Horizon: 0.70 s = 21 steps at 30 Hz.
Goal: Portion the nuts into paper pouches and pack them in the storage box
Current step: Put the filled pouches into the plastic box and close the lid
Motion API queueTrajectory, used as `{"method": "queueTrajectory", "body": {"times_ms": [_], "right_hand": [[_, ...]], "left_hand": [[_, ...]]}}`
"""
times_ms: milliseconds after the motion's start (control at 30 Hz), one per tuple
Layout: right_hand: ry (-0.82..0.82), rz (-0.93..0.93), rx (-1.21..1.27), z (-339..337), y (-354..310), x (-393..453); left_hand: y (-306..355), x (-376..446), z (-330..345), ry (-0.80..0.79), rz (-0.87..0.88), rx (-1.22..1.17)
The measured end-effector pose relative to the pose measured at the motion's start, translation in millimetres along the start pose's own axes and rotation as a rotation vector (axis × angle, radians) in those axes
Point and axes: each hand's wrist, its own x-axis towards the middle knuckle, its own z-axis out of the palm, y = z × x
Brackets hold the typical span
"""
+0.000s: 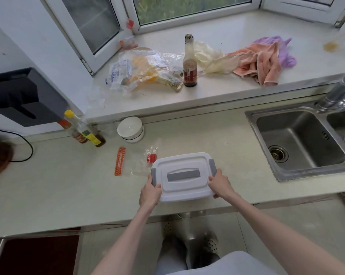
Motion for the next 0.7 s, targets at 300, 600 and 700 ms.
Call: {"method": "queueTrajectory", "body": {"times_ms": [300,600,700], "right_hand": [[0.027,0.02,0.015,2.1,-3.1,-1.8],[0.053,0.037,0.032,-1.6,-8.6,-10.2],[0.04,0.023,0.039,-3.1,-9.9,-13.0]], "left_hand": [[2.7,3.2,-3.1,-0.012,0.011,-0.016],[-0.3,7.1,-12.5,-0.131,-0.021,-0.136],[-4.6,8.8,-22.4,-0.18,-0.012,-0.159]]}}
